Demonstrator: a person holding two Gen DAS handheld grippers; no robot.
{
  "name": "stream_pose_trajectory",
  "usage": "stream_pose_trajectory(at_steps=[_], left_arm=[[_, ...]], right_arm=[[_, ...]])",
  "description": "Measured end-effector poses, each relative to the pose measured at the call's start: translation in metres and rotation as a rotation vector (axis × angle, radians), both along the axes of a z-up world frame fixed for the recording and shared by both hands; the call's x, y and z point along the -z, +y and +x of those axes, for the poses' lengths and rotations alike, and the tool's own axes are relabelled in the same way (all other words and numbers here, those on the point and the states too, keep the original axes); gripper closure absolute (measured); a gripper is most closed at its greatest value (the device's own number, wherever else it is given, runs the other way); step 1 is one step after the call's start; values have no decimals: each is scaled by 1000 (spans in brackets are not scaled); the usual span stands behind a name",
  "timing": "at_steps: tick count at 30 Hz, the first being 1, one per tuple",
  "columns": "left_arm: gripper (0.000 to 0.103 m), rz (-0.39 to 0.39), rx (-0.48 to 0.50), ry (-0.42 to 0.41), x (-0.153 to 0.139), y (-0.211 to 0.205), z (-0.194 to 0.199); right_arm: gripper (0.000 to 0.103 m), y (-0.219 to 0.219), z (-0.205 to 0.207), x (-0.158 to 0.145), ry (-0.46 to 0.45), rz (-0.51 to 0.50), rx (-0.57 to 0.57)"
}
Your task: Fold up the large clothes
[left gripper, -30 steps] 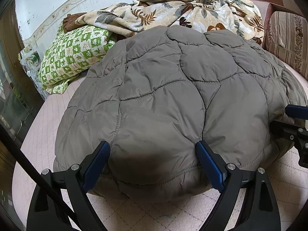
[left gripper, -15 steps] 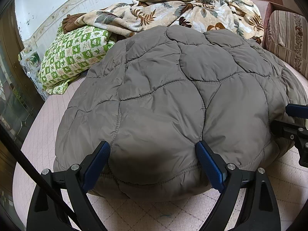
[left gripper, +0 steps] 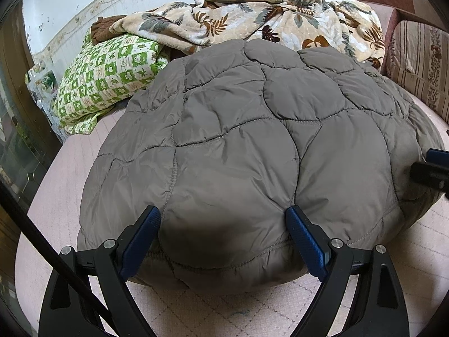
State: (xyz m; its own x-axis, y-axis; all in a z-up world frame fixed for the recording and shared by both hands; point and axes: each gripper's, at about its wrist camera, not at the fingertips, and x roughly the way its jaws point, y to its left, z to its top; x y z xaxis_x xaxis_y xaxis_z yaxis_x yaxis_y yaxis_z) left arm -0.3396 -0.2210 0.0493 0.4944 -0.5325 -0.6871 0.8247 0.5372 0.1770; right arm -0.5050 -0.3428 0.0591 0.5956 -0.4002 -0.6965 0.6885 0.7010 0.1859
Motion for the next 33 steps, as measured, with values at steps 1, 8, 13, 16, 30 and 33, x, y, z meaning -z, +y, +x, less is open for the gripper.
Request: stream_pose_trajectory(at_steps=[1, 8, 13, 16, 30, 33], left_arm=[[12, -3, -1, 3, -1, 0, 0], [12, -44, -22, 16, -15, 7, 7], [12, -56, -61, 42, -18, 8, 15], [12, -56, -72, 44, -19, 7, 17], [12, -56, -165, 9, -31, 45, 40], [12, -68, -216, 39, -33, 63, 60]], right_arm=[[32, -3, -5, -2, -8, 5, 13], [32, -23, -59, -15, -65, 43, 136], [32, -43, -95, -14, -115, 111, 220], [32, -51, -114, -12, -151, 160, 260], [29, -73, -150, -1, -256, 302, 373], [28, -77, -160, 0, -281, 326, 411]])
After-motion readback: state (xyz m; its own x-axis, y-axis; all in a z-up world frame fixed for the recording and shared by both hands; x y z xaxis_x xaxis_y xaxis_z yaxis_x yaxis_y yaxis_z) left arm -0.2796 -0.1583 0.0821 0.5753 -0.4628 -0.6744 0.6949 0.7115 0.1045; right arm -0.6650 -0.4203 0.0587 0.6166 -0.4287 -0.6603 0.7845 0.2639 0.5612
